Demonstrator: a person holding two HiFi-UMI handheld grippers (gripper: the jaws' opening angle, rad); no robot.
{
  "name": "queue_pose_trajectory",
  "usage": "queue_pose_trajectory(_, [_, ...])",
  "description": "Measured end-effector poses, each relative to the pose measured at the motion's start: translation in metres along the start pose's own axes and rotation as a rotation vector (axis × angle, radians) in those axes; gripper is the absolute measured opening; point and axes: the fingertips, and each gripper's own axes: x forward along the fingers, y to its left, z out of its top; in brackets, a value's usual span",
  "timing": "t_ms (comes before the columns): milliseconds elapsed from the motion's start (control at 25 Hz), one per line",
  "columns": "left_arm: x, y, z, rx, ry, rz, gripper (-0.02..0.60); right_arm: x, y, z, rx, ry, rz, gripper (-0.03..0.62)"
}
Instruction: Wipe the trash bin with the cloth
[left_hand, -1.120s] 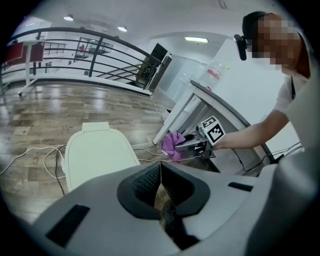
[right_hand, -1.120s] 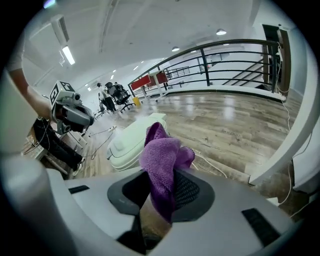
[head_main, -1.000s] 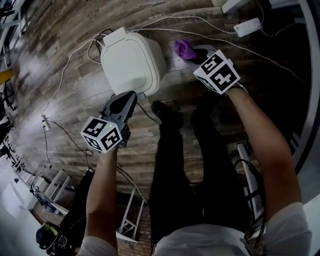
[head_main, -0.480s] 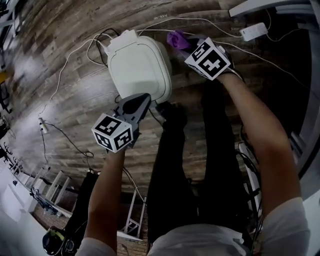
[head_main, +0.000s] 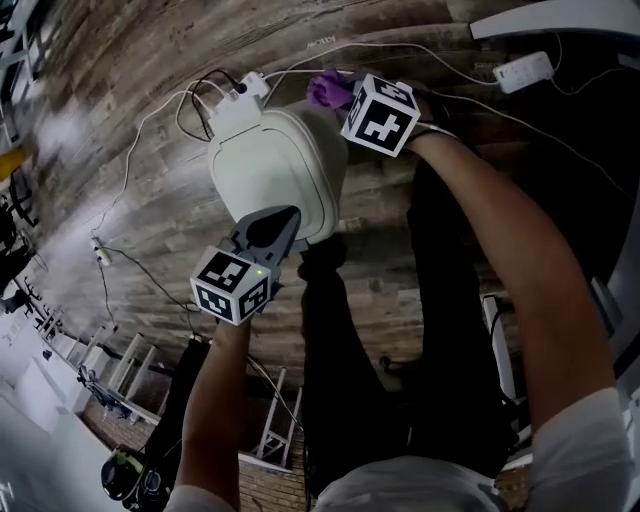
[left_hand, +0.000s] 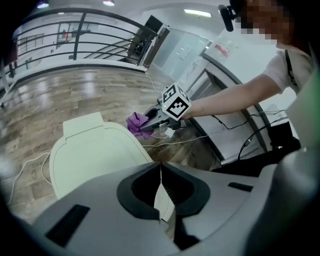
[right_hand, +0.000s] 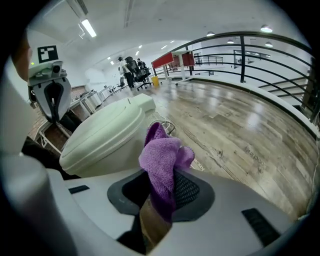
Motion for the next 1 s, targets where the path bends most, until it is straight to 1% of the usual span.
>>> queue_pose_trajectory(160, [0.009, 0.012, 0.012, 0.115, 0.042, 0.043, 0.005, 0.024, -0.004, 0.019, -0.040, -0.034, 0.015, 0.109])
queue_pose_trajectory(280, [0.017, 0.024, 0.018, 0.209, 0.102, 0.057, 0.005, 0.040, -0.003, 0.038, -0.053, -0.080, 0.042, 0.110])
queue_pose_trajectory(400, [0.019, 0.031, 0.018, 0.305, 0.169, 0.063, 0.005, 0.057, 0.015, 0.040, -0.062, -0.085, 0.093, 0.110])
queue_pose_trajectory(520, [0.024, 0.038, 0.035, 0.392, 0.198, 0.072, 0.005, 0.062, 0.023, 0.041, -0.071, -0.096, 0.111, 0.109])
queue_pose_trajectory(600, [0.030, 0.042, 0.049, 0.425, 0.197, 0.067, 0.005, 0.061, 0.026, 0.038, -0.062, -0.108, 0.112, 0.109])
queue_pose_trajectory(720, [0.042, 0.046, 0.060, 0.446, 0.215, 0.050, 0.005, 0.057, 0.036, 0.030, -0.061, -0.110, 0.128, 0.109])
queue_pose_trajectory(840, [0.055, 0.048, 0.059, 0.468, 0.266, 0.032, 0.005, 0.054, 0.045, 0.019, -0.052, -0.103, 0.135, 0.109])
queue_pose_trajectory(1000, [0.070, 0.040, 0.047, 0.497, 0.340, -0.004, 0.005, 0.047, 0.057, 0.007, 0.004, -0.124, 0.125, 0.109])
